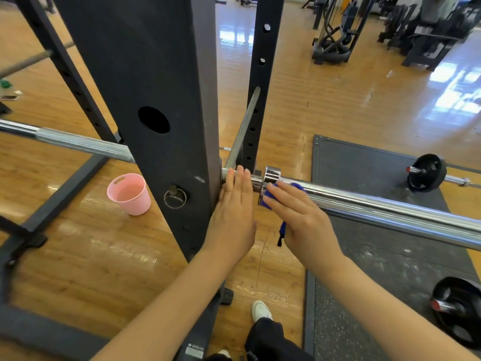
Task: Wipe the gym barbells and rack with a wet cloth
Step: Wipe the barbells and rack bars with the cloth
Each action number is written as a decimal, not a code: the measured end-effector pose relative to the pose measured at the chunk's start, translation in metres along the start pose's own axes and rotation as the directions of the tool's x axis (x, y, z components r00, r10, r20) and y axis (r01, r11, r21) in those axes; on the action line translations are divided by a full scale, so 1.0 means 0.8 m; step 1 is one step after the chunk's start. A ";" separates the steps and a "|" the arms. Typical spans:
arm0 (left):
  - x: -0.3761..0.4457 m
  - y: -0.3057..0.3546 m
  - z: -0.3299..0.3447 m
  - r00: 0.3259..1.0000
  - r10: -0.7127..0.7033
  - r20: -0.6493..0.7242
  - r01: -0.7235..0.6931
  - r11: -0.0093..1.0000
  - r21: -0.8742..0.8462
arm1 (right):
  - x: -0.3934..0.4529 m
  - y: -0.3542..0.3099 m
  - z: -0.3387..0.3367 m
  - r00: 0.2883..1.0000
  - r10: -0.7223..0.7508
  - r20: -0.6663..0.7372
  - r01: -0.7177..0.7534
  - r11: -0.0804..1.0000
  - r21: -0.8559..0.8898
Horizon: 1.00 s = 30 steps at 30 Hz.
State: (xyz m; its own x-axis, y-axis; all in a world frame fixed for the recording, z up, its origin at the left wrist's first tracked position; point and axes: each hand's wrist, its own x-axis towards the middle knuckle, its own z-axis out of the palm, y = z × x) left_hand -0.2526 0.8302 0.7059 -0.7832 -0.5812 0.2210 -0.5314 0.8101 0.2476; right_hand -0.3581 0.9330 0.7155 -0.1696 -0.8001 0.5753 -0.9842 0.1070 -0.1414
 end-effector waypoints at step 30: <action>-0.004 0.005 -0.006 1.000 0.005 0.001 -0.005 1.000 0.021 | 0.018 0.004 0.015 0.996 0.083 -0.043 -0.087 0.989 -0.116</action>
State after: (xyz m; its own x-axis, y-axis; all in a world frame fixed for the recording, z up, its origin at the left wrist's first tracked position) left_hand -0.2503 0.8352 0.7110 -0.7859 -0.5774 0.2213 -0.5345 0.8143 0.2264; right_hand -0.3630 0.9149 0.7137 -0.2524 -0.7627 0.5954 -0.9649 0.2442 -0.0962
